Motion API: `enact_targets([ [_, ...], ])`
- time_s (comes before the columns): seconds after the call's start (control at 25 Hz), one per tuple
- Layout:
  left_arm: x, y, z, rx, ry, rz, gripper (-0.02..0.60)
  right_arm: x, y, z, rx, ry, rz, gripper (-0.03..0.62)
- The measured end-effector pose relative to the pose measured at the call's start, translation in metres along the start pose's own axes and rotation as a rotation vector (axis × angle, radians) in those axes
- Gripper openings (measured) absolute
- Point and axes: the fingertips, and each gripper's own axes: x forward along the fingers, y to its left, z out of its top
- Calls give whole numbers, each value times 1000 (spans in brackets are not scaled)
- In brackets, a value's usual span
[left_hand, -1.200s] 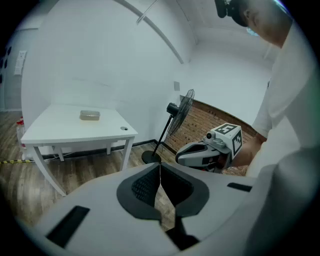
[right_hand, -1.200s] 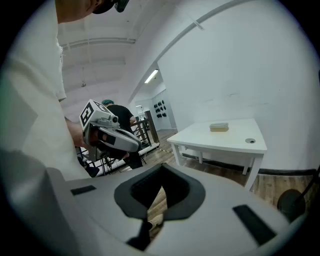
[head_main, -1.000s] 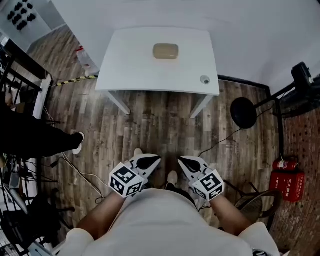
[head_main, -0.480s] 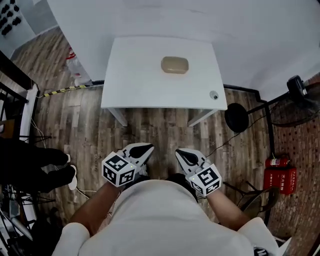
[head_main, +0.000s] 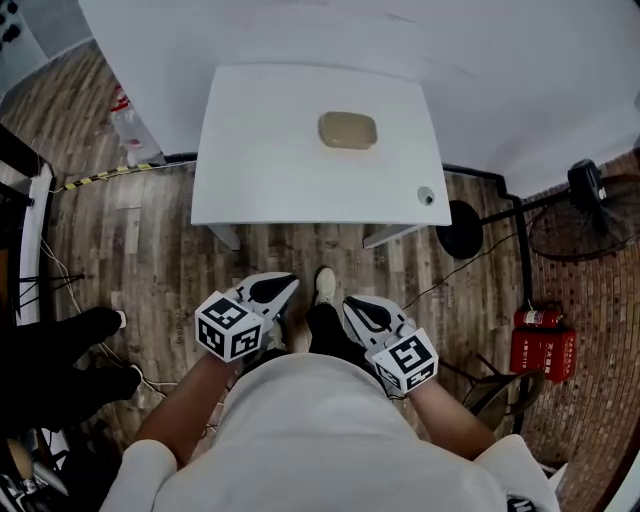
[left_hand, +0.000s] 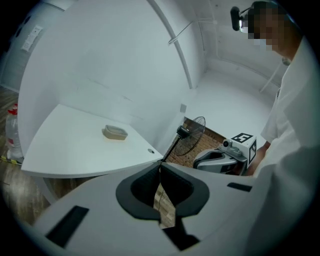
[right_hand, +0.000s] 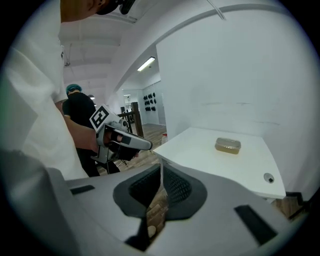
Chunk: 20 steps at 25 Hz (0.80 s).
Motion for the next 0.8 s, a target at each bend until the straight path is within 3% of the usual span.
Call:
enact_targets([
  [0.2,31,27,17,3,28,42,20,17,-51,6,27,-32,6,8],
  [0.4,71,63,45,-71,38,85,20,39,-112,24,11,-42,59,21],
  [0.56,123,97,75,-83,60,115,20,46,-176,42,14,-67,80,32],
  [0.68,156,123,90,-140,51,120,30,45,-212,43,29,-65,82,46],
  [0.8,188,150,102,-217,25,110,84,44,-244,36,56,-51,59,52],
])
